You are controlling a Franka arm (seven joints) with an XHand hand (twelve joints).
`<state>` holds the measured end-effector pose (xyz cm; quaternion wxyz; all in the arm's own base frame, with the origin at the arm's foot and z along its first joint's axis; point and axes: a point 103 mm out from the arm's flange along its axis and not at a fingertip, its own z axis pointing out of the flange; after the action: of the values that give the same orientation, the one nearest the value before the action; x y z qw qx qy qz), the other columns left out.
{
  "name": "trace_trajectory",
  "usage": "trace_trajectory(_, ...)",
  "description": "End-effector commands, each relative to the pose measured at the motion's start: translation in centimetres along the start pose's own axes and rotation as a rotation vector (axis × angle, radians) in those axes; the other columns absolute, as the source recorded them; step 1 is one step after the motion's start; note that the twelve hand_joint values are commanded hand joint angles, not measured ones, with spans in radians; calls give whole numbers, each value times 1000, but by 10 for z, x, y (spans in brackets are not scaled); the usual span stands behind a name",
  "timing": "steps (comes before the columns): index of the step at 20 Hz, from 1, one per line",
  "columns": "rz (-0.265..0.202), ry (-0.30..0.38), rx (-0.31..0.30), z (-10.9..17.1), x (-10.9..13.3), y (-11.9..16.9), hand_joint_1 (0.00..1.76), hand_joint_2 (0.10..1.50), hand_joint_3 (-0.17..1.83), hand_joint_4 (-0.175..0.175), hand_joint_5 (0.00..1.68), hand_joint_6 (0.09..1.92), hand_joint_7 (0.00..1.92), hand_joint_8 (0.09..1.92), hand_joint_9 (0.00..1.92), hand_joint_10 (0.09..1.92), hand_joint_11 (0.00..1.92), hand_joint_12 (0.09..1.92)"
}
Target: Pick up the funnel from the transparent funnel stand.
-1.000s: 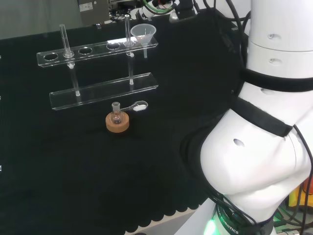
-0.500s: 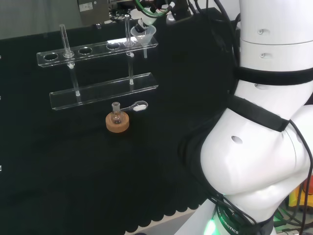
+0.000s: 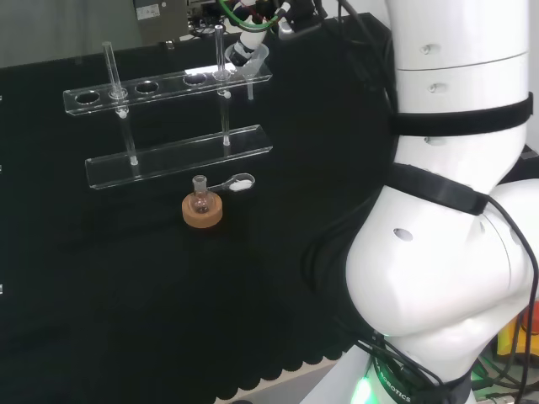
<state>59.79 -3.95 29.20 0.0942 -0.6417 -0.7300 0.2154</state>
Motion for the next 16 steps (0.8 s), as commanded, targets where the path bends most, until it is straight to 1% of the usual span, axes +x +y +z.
trace_trajectory(1, -9, -117, 51, 0, 11, 4, 610, 709, 338, -15, 75, 87, 0, 341, 234, 828, 492, 1390)
trace_trajectory(5, -8, -143, 58, 0, 9, 4, 621, 694, 361, -12, 90, 87, 0, 337, 215, 837, 476, 1394)
trace_trajectory(7, -8, -135, 63, -1, 9, 2, 622, 691, 368, -10, 94, 87, 0, 336, 211, 839, 466, 1395)
trace_trajectory(10, -6, -141, 67, 0, 6, 1, 622, 688, 374, -8, 100, 87, 0, 335, 207, 840, 458, 1398)
trace_trajectory(16, -5, -136, 64, 5, 2, 3, 647, 694, 392, -5, 108, 87, 0, 335, 206, 842, 447, 1403)
